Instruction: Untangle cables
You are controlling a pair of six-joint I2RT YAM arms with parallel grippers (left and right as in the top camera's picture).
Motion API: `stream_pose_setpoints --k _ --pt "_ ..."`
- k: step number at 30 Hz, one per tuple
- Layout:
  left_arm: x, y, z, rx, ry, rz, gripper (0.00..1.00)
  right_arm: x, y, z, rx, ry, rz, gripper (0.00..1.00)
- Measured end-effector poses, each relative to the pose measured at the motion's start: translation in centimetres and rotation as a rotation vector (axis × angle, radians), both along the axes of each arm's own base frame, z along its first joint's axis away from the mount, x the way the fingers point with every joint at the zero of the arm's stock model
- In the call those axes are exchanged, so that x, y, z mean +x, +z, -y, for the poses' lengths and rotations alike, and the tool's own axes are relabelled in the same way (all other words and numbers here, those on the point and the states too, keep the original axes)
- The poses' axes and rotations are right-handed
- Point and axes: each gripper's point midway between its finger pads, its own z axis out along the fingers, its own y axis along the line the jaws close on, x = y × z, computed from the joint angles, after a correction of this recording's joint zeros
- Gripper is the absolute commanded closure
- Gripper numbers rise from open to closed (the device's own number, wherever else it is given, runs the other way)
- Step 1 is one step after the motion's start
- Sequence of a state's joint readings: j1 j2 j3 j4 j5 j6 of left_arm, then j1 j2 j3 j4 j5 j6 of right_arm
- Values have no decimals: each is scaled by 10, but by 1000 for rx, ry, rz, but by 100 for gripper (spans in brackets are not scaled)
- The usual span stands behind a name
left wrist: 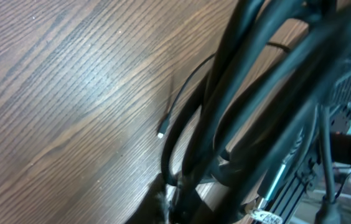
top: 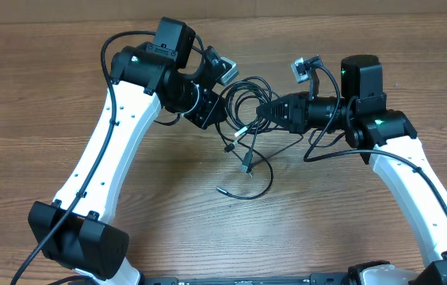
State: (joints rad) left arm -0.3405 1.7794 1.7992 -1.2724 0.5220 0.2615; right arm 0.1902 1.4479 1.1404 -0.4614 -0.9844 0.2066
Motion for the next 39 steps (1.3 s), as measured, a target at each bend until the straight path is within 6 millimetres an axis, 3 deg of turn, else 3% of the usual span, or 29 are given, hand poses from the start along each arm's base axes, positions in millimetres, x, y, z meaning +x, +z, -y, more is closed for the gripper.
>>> stream_pose_setpoints --k 6,12,21,31,37,39 --pt "-4 -4 -6 34 8 -21 96 -11 -10 1 -16 12 -71 96" --pt "-4 -12 -16 109 24 -20 96 -27 -34 10 -99 -9 -195 96" --pt "-2 -15 -19 138 31 -11 96 -31 -55 22 -210 -55 -238 96" --pt "39 0 -6 76 48 173 96 -76 -37 -7 -93 203 -200 96" --pt "65 16 3 16 96 274 96 -84 -35 -16 -87 259 -166 96" --pt "71 21 5 0 107 301 91 -84 -36 -16 -93 259 -163 96"
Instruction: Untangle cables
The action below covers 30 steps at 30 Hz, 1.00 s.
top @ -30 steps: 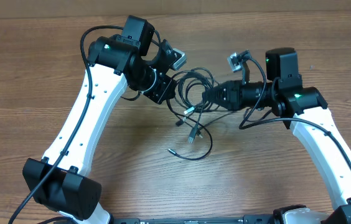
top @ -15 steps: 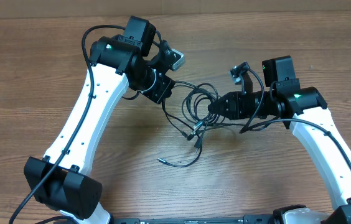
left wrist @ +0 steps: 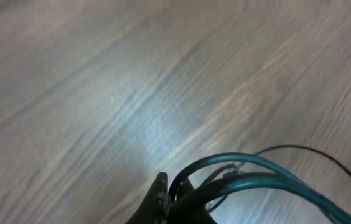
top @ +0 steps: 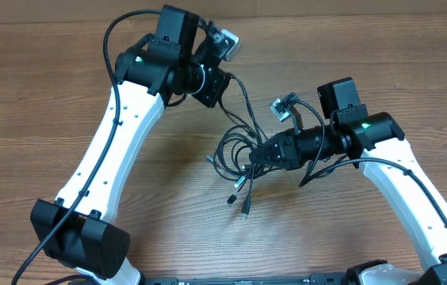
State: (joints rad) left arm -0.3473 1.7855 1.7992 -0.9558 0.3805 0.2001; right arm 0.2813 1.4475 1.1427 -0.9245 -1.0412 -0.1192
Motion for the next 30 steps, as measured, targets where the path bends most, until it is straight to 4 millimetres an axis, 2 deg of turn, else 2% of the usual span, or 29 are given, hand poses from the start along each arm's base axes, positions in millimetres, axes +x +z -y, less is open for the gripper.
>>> stream_pose_setpoints --k 1,4,5,7,9,14,20,26,28,30 --pt "3 2 1 -8 5 12 85 0 0 0 -1 0 2 96" --pt "13 10 3 -33 35 45 34 -1 -1 0 -4 2 2 96" --pt "15 12 3 -41 49 48 27 -1 -1 0 -5 2 2 96" --pt "14 12 2 -48 69 31 20 0 -1 0 -6 3 7 96" --pt "8 9 0 -46 81 -9 19 1 -1 0 -4 3 16 96" --pt "-28 -13 -8 -3 81 -197 26 6 1 -2 4 4 50 96" --pt "-64 -19 -4 -12 -38 -311 19 12 5 -4 17 5 95 96" --pt "-78 -12 3 -66 -185 -303 17 23 11 -7 40 -3 162 96" --pt "-80 -10 6 -79 -214 -293 19 28 15 -8 50 -10 187 96" --pt "-81 -8 7 -88 -232 -289 25 32 17 -10 58 -19 196 96"
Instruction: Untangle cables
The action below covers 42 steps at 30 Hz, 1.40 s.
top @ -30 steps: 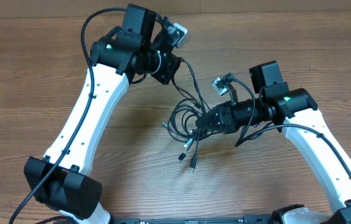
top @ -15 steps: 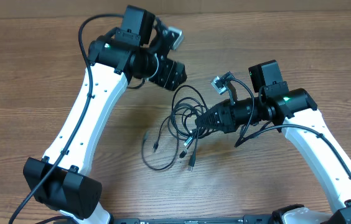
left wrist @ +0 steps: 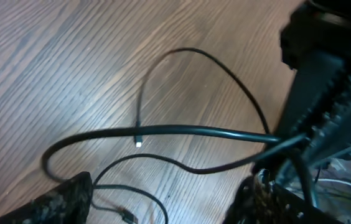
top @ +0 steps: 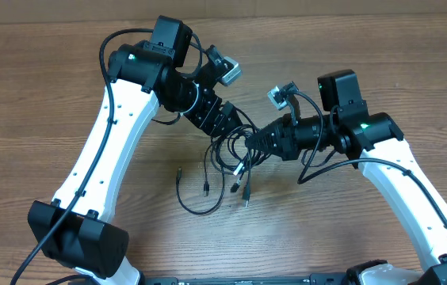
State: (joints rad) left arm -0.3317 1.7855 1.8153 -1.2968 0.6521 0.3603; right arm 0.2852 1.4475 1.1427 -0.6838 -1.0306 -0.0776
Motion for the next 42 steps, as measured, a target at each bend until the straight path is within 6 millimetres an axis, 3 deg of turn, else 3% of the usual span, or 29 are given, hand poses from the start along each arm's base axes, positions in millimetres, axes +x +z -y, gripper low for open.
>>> stream_pose_setpoints --k 1,4,17,23,29,37,42 --pt "-1 1 1 -4 -7 2 32 2 1 0 3 -6 5 96" --pt "0 1 1 -6 -20 16 38 6 1 0 -1 -32 -9 96" --pt "26 8 -32 -57 110 8 23 25 -9 7 -72 -169 -65 96" --pt "19 21 -22 -167 66 -15 16 30 -6 6 -61 -197 -77 96" --pt "5 29 -7 -230 -24 -14 18 32 0 3 -35 -192 -71 96" --pt "1 17 0 -188 -66 -14 32 26 18 -6 56 -117 -45 96" --pt "3 4 0 -167 -63 -53 69 24 20 -7 67 -106 -51 96"
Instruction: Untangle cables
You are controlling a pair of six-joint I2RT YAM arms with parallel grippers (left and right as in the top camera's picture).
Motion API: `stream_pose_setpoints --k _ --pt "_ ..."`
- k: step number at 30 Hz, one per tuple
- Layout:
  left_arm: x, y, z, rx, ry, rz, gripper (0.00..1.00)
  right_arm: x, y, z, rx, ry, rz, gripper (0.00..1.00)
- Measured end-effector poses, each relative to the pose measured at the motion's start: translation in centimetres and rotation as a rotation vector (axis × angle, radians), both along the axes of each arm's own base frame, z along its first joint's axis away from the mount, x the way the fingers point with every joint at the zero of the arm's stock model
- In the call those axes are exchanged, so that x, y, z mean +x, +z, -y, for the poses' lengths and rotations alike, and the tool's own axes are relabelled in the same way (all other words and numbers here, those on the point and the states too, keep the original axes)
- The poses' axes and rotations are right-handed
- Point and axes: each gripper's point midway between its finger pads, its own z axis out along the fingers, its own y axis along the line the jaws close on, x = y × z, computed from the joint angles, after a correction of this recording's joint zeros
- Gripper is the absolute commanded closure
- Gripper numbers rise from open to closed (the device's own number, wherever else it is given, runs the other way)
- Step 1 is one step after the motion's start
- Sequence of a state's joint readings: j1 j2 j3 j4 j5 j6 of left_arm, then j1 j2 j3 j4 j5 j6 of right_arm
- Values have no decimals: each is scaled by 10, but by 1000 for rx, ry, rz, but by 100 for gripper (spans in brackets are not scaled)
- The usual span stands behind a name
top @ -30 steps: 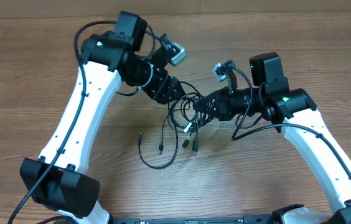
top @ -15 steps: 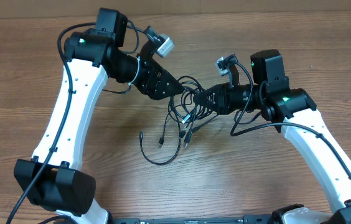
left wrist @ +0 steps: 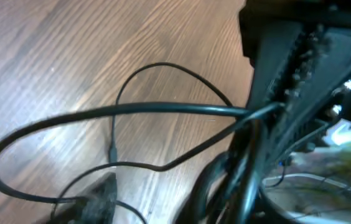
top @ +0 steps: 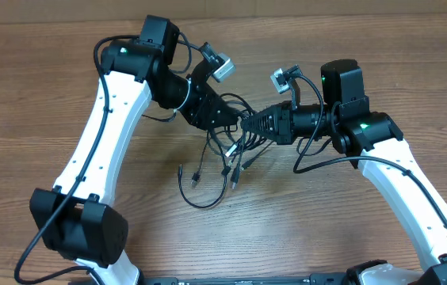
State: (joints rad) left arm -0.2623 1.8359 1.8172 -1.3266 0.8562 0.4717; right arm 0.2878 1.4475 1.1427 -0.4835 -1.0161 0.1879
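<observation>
A tangle of thin black cables (top: 235, 141) hangs at the table's middle from my right gripper (top: 249, 125), which is shut on the bundle. Plug ends (top: 232, 180) dangle below it. One cable lies as a loose loop (top: 200, 202) on the wood in front. My left gripper (top: 234, 119) stands open right against the right gripper's tip. In the left wrist view one left finger (left wrist: 98, 196) shows at the bottom left; the other is hidden behind blurred cable strands (left wrist: 238, 180). A thin cable (left wrist: 132, 111) arcs across to the right gripper's body (left wrist: 294, 74).
The wooden table (top: 41, 103) spreads all round. The two arms meet nose to nose over its middle, their own supply cables looping beside each wrist (top: 319, 154).
Both grippers sit slightly farther back on the table and closer together, nearly touching. The left stays open, the right still holds the bundle. The loose loop lies about where it was.
First both grippers were close together at the bundle. Then the left, shut on a cable, was far back with the strand stretched from the right gripper's bundle. Later the left was open beside the bundle and one loop lay on the table, as it does now.
</observation>
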Motion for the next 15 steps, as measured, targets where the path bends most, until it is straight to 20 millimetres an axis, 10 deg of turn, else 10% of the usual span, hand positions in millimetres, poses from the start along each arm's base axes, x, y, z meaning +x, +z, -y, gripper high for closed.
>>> stream_pose_setpoints --k 5,15 --pt "0 -2 -1 9 -3 6 94 1 1 1 4 -5 -9 77" --pt "1 -3 -1 16 -4 12 96 -3 -25 12 -100 -74 -118 84"
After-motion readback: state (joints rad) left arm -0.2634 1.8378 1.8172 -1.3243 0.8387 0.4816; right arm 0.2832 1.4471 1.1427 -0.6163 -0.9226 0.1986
